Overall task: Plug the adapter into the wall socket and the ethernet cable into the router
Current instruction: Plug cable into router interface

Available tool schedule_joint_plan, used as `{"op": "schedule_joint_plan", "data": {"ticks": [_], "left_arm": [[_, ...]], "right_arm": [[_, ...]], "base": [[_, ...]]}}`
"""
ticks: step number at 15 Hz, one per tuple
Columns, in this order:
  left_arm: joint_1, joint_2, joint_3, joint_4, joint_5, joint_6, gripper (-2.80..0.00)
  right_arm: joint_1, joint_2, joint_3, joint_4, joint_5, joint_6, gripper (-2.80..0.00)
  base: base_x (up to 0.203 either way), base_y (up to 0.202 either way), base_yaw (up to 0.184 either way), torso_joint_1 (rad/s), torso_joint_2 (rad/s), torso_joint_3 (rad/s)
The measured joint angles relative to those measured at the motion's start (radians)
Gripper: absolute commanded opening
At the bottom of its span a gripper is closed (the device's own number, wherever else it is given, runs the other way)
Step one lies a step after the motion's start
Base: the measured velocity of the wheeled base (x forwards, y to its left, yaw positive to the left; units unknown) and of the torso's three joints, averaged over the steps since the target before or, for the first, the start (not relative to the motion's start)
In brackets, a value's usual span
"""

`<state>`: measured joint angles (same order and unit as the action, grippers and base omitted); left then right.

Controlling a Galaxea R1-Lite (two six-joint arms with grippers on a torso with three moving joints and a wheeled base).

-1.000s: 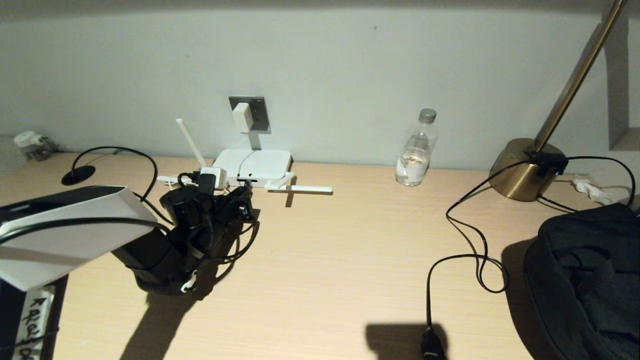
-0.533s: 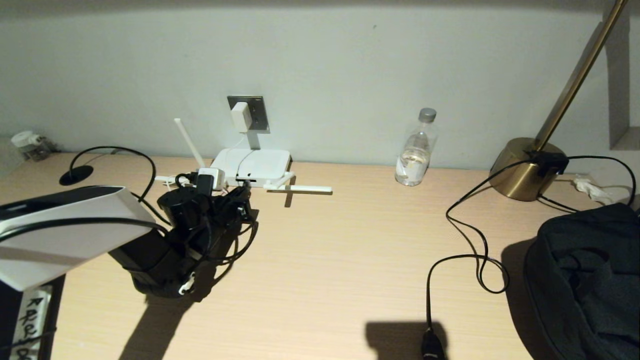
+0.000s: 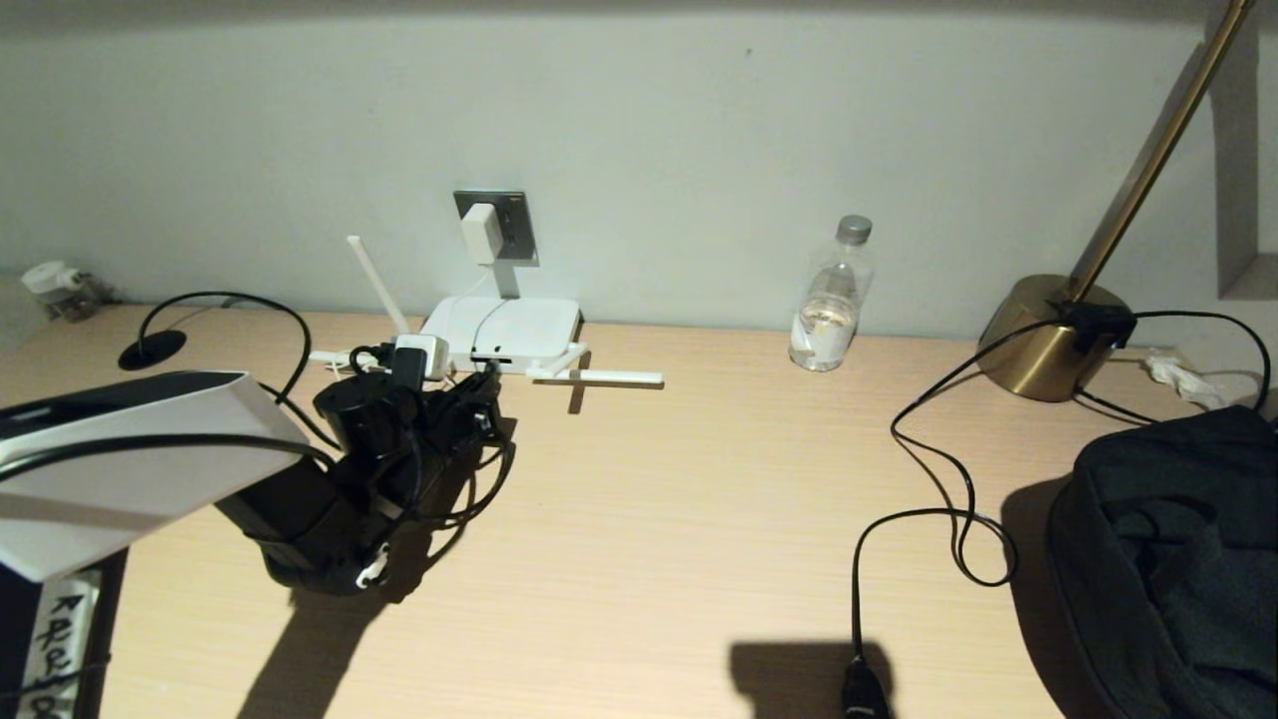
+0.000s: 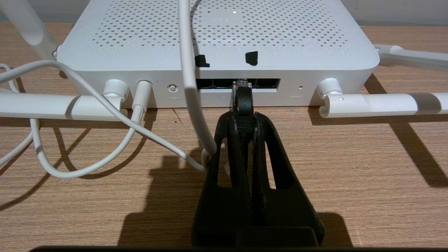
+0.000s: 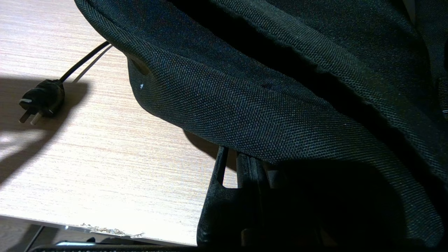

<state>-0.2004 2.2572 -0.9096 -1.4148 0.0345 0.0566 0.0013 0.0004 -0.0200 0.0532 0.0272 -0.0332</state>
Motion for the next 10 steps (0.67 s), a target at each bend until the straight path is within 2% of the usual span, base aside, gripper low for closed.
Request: {"op": "schedule_joint_plan", "data": {"ticks": [10], "left_arm": [[-0.007,-0.006,0.001,0.001,0.002,0.000,-2.80]], "right_arm": [[0.000,0.000,0.000,0.000,0.000,0.000,-2.80]], "base": [[0.000,0.000,0.000,0.000,0.00,0.000]]}}
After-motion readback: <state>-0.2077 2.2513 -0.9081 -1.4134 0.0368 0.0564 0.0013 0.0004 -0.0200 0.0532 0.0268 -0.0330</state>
